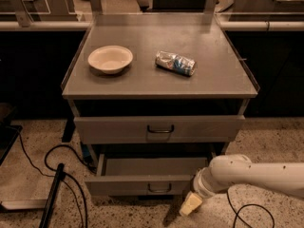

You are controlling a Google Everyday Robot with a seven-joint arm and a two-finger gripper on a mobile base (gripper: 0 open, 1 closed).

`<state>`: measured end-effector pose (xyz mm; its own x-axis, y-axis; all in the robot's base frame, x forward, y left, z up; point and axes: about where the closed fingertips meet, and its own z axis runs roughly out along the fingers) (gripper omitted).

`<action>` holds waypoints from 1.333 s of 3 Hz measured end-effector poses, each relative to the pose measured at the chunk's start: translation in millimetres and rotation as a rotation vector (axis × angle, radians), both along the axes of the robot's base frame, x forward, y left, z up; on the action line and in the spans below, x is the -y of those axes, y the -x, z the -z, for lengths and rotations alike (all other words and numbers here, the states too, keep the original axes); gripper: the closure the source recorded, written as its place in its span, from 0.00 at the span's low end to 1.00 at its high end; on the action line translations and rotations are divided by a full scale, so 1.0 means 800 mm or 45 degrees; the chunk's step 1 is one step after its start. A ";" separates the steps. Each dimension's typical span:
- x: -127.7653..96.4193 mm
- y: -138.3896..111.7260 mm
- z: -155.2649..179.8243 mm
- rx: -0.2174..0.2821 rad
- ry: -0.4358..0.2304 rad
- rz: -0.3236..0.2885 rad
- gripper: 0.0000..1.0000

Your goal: Open middle drawer

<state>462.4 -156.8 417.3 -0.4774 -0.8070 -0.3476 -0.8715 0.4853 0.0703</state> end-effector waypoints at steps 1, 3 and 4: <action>0.030 0.089 -0.014 -0.051 0.009 0.012 0.00; 0.035 0.115 0.001 -0.112 -0.002 0.023 0.00; 0.041 0.150 0.001 -0.160 -0.017 0.093 0.00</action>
Offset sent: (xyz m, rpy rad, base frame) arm -0.1007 -0.0354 0.0213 -0.0132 0.0494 -0.0078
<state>342.1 -189.8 416.6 -0.5752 -0.7642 -0.2918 -0.8178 0.5455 0.1834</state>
